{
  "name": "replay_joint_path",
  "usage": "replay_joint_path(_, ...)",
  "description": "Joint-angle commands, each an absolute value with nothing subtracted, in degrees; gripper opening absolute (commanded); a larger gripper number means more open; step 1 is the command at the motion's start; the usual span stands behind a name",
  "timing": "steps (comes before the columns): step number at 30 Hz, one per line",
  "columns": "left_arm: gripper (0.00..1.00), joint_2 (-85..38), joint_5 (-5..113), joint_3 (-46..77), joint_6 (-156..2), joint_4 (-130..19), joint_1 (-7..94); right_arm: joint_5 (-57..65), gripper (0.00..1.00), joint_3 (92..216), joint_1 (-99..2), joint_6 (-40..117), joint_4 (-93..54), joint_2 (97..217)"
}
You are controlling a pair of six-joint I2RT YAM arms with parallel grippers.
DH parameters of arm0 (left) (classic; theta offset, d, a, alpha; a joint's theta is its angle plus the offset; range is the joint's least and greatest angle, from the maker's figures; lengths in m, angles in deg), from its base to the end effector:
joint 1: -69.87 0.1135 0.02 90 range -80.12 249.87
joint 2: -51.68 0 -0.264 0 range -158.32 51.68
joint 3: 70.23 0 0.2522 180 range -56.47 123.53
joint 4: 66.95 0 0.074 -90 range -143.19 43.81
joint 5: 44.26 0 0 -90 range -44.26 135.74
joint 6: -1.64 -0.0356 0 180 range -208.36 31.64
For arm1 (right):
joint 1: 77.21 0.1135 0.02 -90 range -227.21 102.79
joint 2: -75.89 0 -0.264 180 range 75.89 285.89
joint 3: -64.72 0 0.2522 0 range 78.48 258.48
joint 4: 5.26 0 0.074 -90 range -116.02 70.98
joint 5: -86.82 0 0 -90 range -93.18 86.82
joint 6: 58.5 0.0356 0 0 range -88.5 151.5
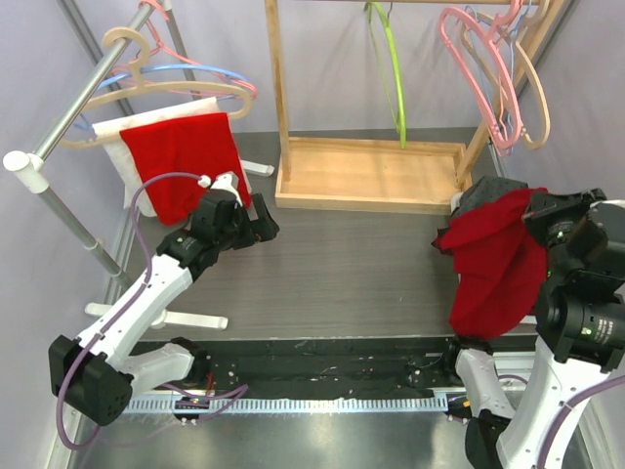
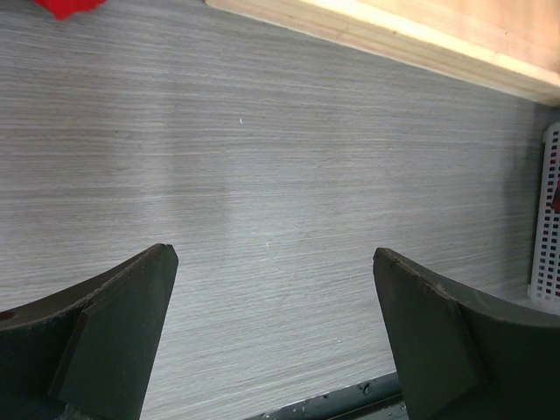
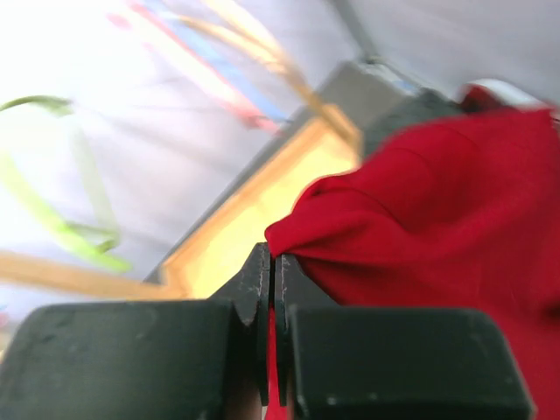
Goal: Place the skirt on the hanger
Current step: Pick up the skirt from the bin.
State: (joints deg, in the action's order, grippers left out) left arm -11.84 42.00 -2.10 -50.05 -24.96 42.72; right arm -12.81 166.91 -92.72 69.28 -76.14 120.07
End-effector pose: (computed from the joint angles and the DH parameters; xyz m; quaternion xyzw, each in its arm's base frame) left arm 0.2152 -0.1078 0.3036 -0.1015 0.8903 -0.2149 0.3885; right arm 0.0665 -0.0246 0.4871 0.3962 0.6729 0.0556 0.6222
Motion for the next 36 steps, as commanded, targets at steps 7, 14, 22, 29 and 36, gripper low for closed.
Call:
replay_joint_path(7,1.0,-10.2,34.7,3.4,-52.8,-20.5,42.5,19.3,0.01,182.1,-92.5,68.1,-65.4,130.9)
replay_joint_path(14,1.0,-13.0,32.9,5.1,-52.7,-19.8,42.5,26.2,0.01,180.8,-91.4,69.7,-59.3,136.4)
replay_joint_path(22,1.0,-19.2,31.8,10.0,-53.0,-18.9,42.5,4.6,0.01,192.6,-64.8,59.7,-67.1,153.8)
replay_joint_path(29,1.0,-20.9,30.2,12.1,-53.7,-17.7,42.6,8.8,0.01,197.0,-59.4,59.4,-63.0,158.1)
replay_joint_path(36,1.0,-20.9,31.6,12.4,-53.2,-18.0,42.6,13.9,0.01,198.6,-56.3,58.9,-60.4,159.0)
